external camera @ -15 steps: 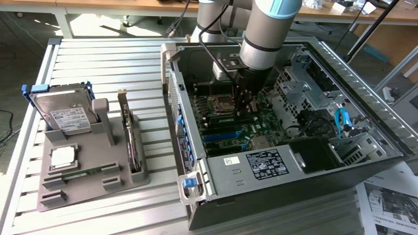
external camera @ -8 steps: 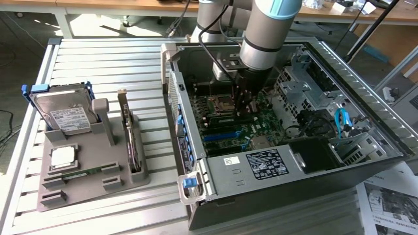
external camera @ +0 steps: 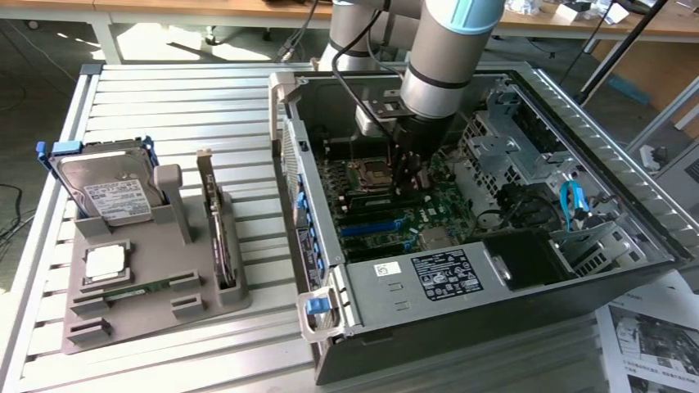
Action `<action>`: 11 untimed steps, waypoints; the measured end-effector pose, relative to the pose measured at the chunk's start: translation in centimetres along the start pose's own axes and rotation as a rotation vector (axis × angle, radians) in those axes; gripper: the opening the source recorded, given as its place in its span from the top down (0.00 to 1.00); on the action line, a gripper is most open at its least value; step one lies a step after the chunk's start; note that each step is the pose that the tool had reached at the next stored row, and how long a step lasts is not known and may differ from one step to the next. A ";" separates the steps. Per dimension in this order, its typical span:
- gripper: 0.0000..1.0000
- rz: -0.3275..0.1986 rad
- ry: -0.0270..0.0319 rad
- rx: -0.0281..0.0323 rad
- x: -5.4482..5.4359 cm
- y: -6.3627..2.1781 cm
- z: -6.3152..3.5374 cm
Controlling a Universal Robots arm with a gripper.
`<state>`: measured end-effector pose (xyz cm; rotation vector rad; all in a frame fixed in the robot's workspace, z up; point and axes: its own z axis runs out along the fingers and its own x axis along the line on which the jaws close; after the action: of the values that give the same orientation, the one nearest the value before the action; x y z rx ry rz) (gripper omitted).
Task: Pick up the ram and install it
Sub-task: 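Insert the ram into the slot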
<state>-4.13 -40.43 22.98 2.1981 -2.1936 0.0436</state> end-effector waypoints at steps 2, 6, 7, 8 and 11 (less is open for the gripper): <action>0.87 0.000 0.0000 0.0000 0.0 0.00 0.00; 0.86 0.000 -0.0001 0.0001 0.0 0.00 0.01; 0.86 0.000 -0.0002 0.0002 0.0 -0.01 0.01; 0.79 0.000 -0.0001 0.0001 0.0 0.00 0.01; 0.79 0.000 0.0005 0.0001 0.0 -0.01 0.01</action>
<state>-4.13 -40.43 22.97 2.1979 -2.1934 0.0441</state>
